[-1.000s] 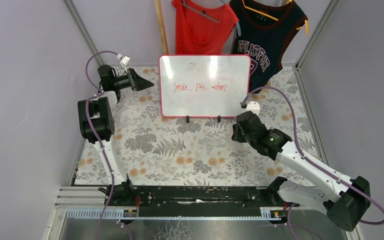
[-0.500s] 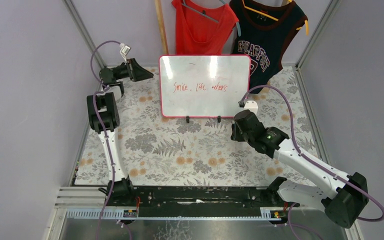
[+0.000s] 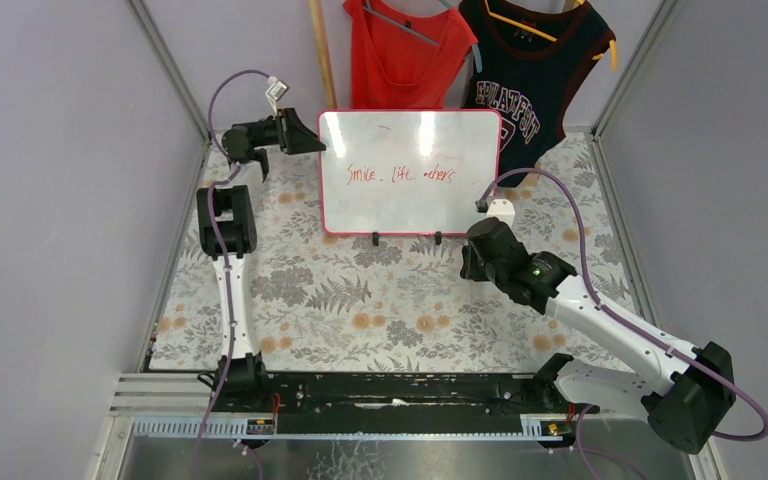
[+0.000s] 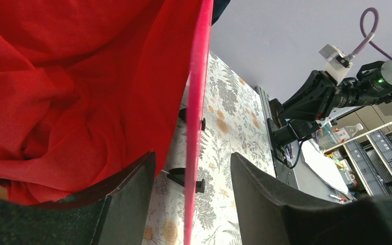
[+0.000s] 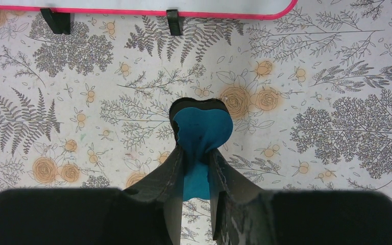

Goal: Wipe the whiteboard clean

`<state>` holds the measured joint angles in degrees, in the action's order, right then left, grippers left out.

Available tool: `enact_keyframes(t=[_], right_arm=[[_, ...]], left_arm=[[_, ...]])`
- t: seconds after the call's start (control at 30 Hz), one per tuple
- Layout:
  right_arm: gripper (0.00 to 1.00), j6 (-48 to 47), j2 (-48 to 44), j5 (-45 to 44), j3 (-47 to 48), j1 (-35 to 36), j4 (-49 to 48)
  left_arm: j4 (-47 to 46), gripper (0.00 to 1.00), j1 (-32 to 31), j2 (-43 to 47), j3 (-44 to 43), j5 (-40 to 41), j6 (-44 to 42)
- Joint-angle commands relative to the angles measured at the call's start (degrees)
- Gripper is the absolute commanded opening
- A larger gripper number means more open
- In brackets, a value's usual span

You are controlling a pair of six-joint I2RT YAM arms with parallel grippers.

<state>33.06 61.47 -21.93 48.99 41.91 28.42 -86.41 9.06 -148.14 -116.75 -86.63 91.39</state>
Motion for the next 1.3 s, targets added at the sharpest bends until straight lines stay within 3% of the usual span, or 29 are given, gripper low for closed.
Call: enact_keyframes(t=[0.0,0.43,0.6,1.07,1.27], right_arm=[[0.00,0.3,-0.6,-1.5,3.1,0.5,0.0],[0.00,-1.1,2.8,-1.7,6.2,0.5,-2.1],[0.00,-1.1,4.8,-0.9,7.7,0.5,-2.8],[0.00,-2.7,8.0,-2.1,12.7,0.5,-1.1],[0.00,-3.0,9.5,-2.2,14.6,0.5,-1.0]], left_arm=[[-4.8,0.54,-0.3,-2.8,-5.0,-1.3,3.0],[-1.6,0.52,-1.4,-2.5,-5.4,-0.7,0.0],[-0.3,0.46,-2.3,-2.4,-5.9,-0.7,-0.9],[14.6,0.37,-3.0,-0.9,-8.0,1.2,-12.1],[16.8,0.35,-3.8,-1.3,-9.4,1.7,-13.3]])
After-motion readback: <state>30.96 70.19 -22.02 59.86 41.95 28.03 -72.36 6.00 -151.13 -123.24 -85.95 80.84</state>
